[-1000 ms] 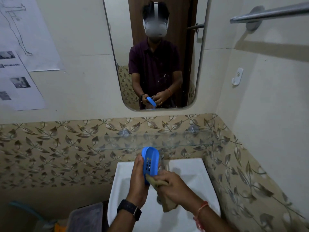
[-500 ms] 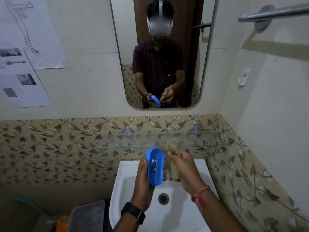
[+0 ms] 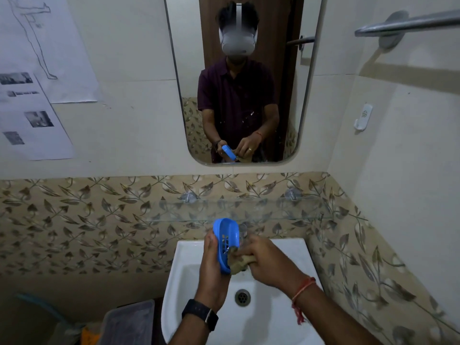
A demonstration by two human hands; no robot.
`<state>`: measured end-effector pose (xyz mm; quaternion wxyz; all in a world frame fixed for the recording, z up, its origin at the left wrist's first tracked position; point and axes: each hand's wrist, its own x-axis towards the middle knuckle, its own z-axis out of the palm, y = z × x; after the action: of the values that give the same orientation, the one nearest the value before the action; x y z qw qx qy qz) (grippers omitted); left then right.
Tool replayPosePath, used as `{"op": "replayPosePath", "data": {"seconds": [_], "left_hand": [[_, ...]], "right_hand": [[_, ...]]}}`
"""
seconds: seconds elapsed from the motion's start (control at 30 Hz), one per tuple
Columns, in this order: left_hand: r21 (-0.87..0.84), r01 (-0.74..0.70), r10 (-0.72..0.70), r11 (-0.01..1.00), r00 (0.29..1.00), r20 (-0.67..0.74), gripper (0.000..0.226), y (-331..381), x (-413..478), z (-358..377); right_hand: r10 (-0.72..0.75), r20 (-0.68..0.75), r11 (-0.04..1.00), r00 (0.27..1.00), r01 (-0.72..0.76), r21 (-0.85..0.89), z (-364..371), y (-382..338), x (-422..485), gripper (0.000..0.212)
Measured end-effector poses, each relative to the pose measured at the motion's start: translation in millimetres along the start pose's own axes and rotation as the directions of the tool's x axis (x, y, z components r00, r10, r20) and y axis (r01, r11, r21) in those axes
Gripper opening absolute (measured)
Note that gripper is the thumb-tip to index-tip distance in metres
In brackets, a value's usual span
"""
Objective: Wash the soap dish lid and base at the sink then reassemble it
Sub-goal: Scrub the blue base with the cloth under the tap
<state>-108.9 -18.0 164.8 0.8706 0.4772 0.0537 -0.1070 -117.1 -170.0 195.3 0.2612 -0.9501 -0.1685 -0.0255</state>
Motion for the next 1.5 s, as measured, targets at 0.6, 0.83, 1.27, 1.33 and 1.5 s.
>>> {"op": "replayPosePath", "data": {"seconds": [0.6,0.83,1.27,1.33,1.5], "left_hand": [[-0.02,-0.018,0.019,1.0,0.999,0.038,0.09,9.0,7.4,-6.9],[-0.021,0.006,-0.005,1.0,0.998,0.06,0.052,6.0,-3.3,3.9],[-0.044,0.028,-0.027,0.999,0.999,0.038,0.054,-3.2,-13.1,14.5],[-0.025,0.021,-0.02,0.999,0.999,0.042,0.053,0.3,-12.9,11.1],[-0.01,0.051,-0.051,0.999,0.999,0.011,0.059,10.7,-7.6,-4.7]], "right_hand": [[-0.09,-0.071,0.991,0.993,0.097,0.094,-17.1,-7.8,9.7,0.04],[0.0,-0.255,0.98,0.967,0.051,0.191,-9.6,-27.0,20.5,0.045],[0.081,-0.323,0.996,0.943,-0.066,0.058,-27.4,-29.8,25.4,0.031],[-0.019,-0.241,0.988,0.97,0.055,0.146,-25.4,-36.5,11.3,0.032],[-0.217,0.169,0.976,0.962,0.207,0.073,-27.9,-28.8,-15.5,0.03]]}}
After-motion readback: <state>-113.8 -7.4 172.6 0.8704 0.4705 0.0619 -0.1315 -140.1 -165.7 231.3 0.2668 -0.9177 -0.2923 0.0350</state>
